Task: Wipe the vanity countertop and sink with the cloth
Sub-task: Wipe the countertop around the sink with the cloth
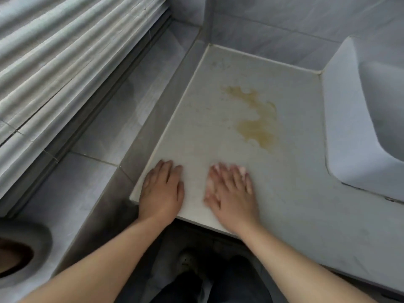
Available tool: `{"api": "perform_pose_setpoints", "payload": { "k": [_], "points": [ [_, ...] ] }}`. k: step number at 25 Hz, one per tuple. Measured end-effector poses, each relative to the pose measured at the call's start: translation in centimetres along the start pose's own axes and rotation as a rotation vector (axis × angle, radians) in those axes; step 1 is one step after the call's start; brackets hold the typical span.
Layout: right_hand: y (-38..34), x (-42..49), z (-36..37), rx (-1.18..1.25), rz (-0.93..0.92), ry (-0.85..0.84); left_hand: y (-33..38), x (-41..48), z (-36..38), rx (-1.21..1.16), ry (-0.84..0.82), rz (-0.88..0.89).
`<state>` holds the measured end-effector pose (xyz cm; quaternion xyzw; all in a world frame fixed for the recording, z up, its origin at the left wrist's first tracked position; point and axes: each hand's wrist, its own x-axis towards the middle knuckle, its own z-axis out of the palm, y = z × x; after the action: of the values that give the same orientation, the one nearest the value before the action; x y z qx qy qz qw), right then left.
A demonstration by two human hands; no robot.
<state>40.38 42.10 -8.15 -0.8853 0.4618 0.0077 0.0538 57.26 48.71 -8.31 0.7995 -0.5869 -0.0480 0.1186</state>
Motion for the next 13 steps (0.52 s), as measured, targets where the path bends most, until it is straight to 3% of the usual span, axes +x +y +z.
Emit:
{"api": "perform_pose_setpoints", "payload": {
  "k": [2, 6, 8, 12, 13],
  "points": [
    [1.7, -1.2, 0.2, -0.045, -0.047, -0.011, 0.7, 2.2, 0.0, 0.030, -0.088, 0.030],
    [8.1, 0.0, -0.5, 0.031, 0.446, 0.033, 0.7, 5.2, 0.5, 0.077, -0.135, 0.129],
    [6.6, 0.0, -0.6, 0.048, 0.600, 0.082, 0.3, 5.7, 0.7, 0.075, -0.089, 0.177],
    [3.2, -1.4, 0.7, 0.007, 0.191, 0.086, 0.8, 8.2, 0.2, 0.095, -0.100, 0.239],
    [4.9, -0.8, 0.6, -0.011, 0.194, 0.122, 1.0, 9.6, 0.1, 0.102, -0.148, 0.231]
  ]
}}
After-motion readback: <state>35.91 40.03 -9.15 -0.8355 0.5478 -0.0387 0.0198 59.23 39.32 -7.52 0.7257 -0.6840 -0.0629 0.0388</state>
